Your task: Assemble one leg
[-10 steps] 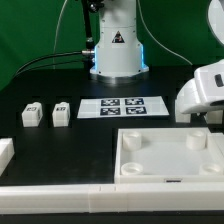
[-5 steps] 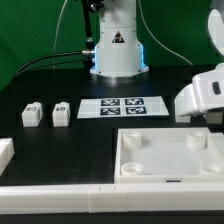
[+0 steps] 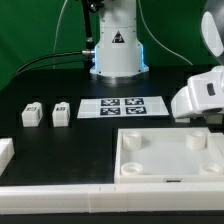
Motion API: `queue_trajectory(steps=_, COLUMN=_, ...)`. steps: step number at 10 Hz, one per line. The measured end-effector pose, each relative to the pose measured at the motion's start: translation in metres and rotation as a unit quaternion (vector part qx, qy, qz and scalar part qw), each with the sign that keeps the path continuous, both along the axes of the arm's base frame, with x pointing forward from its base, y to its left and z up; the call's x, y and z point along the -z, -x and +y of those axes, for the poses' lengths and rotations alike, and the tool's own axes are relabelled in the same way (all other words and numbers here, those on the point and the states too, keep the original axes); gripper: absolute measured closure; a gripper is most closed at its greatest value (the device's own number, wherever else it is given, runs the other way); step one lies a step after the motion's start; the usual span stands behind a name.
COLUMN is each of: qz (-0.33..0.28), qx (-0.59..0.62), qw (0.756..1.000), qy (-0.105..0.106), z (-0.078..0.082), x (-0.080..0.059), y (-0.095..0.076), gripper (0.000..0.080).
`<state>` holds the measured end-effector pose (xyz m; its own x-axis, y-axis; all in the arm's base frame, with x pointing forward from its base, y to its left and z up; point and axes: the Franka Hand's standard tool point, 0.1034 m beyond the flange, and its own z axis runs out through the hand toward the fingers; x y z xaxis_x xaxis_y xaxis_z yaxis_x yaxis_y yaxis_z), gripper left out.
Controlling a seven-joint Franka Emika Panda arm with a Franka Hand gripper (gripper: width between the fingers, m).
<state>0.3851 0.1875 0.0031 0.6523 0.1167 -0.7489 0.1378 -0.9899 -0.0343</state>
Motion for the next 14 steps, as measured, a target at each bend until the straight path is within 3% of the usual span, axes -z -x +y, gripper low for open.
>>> queue_trajectory(steps=1, qz=0.000, qx=-0.001, qw=1.000, qy=0.000, z=0.001, x=0.000, y=0.000, gripper=0.0398)
queue_trajectory(steps=2, qz=0.000, qx=-0.001, qw=1.000, qy=0.000, z=0.001, x=0.000, y=0.000, gripper=0.0508)
queue_trajectory(steps=8, qz=0.001, qx=-0.002, qw=1.000, qy=0.000, z=0.001, x=-0.003, y=0.000, gripper=0.0508)
queue_trajectory(steps=12, qz=0.002, qx=-0.006, qw=1.000, qy=0.007, z=-0.005, x=-0.042, y=-0.008, gripper=0.0508)
queue_trajectory(steps=14, qz=-0.006, qx=-0.007, qw=1.000, qy=0.006, z=-0.007, x=-0.055, y=-0.013, gripper=0.0507)
